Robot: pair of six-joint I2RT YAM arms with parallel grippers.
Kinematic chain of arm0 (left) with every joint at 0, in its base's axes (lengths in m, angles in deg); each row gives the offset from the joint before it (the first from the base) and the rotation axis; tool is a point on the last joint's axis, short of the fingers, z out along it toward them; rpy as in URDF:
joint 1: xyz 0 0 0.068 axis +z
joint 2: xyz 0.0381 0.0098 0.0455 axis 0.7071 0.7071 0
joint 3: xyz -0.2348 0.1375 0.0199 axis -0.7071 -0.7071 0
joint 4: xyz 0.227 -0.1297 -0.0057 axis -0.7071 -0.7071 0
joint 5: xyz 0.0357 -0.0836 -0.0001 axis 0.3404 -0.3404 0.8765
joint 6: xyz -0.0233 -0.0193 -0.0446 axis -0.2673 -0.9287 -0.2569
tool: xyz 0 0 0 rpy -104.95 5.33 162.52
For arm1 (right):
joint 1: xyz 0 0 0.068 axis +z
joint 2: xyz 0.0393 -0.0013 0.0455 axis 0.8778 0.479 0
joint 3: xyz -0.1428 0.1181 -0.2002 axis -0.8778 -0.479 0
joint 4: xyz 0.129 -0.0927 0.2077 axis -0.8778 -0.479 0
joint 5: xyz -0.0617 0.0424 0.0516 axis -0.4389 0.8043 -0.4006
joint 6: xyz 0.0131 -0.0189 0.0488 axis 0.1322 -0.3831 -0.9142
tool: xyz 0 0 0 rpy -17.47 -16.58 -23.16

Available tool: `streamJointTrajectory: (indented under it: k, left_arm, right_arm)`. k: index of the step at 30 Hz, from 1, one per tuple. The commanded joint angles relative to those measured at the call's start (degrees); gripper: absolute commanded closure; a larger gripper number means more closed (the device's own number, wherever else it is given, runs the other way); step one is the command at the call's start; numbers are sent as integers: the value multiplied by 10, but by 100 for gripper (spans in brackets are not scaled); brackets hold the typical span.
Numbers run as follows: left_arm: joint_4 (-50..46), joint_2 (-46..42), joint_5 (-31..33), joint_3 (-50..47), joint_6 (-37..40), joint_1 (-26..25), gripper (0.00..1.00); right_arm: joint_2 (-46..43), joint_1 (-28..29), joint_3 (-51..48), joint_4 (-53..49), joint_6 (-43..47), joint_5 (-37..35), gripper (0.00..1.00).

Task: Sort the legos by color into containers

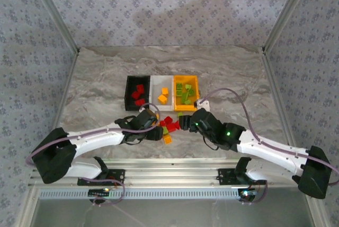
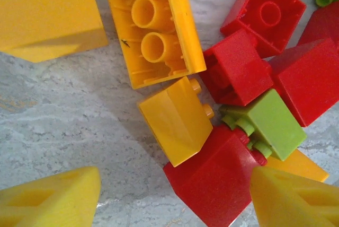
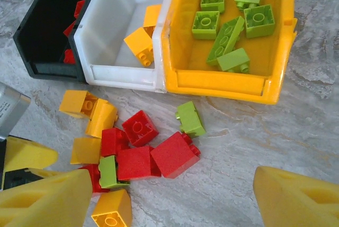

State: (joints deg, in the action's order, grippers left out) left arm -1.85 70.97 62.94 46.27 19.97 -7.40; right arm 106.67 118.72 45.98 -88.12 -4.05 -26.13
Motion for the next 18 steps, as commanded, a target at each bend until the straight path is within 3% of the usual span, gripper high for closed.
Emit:
streamJointTrajectory:
  k: [1,9,15,18]
  left_arm:
    - [5,4,9,12,12,-10,27]
    - [-76,-50,61,-33,-28,-9,41]
    - [-144,-164,78,-55,-38,-8,41]
    - [-128,-176,50,-39,-28,-8,32]
  right_arm:
    - [-10,-3,-4,-24,-12,-28,18]
    - [-24,-4,-6,-22,-11,-34,18]
    - [-31,-5,-12,-15,-13,-31,18]
    - [-32,-6,-11,-12,-12,-31,18]
